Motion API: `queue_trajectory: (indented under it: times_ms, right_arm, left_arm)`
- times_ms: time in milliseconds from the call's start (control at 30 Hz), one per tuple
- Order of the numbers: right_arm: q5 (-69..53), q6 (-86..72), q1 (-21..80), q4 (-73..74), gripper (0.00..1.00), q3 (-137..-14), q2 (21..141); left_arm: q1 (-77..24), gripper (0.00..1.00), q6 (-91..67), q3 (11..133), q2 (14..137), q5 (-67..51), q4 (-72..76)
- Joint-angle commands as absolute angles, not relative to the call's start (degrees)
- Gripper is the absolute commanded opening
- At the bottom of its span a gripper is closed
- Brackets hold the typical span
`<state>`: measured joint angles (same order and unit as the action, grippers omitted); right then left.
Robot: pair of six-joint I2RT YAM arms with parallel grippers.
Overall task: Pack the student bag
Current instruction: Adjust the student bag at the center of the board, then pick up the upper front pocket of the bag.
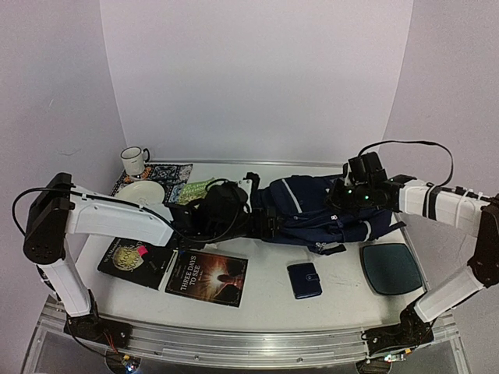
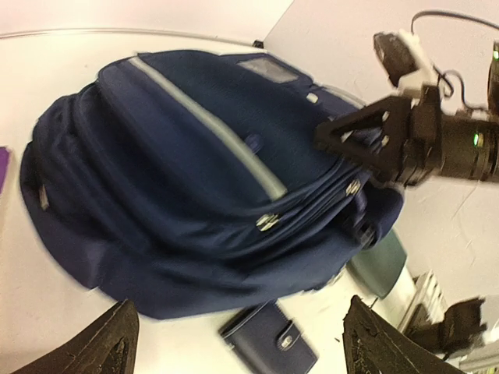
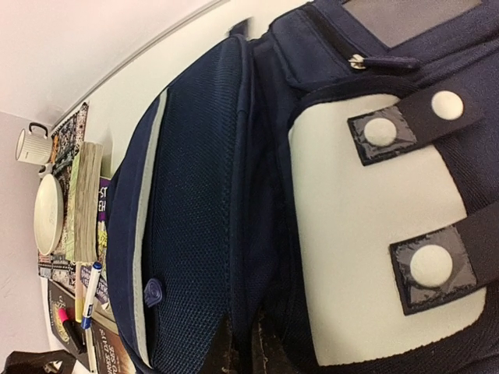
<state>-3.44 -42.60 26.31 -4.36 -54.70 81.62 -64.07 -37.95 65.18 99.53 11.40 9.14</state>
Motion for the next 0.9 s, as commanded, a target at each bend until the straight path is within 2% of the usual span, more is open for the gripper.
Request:
queue_trajectory:
  times_ms: [0, 133, 367, 533, 867]
  right_arm:
    - [0.2, -43.2, 29.8, -15.8, 0.00, -55.7, 79.2]
    - [2.8, -43.5, 31.6, -16.7, 0.00, -55.5, 80.2]
    - [5.5, -44.1, 33.7, -17.3, 0.00, -55.8, 81.2]
    - [7.0, -44.5, 34.5, -17.8, 0.00, -56.0, 81.6]
    - [6.1, -45.1, 36.2, -18.3, 0.00, -56.2, 82.4]
  left_arm:
    - [-64.6, 0.92, -40.9, 71.1, 103.7, 13.5, 9.0]
    - [-64.6, 0.91, -41.4, 74.3, 107.0, 13.9, 9.0]
    - [-65.4, 0.81, -42.7, 76.3, 109.9, 14.5, 9.0]
    - [-67.4, 0.80, -43.6, 74.6, 109.2, 17.9, 8.9]
    - [-67.7, 0.80, -43.2, 78.8, 114.2, 21.7, 7.9]
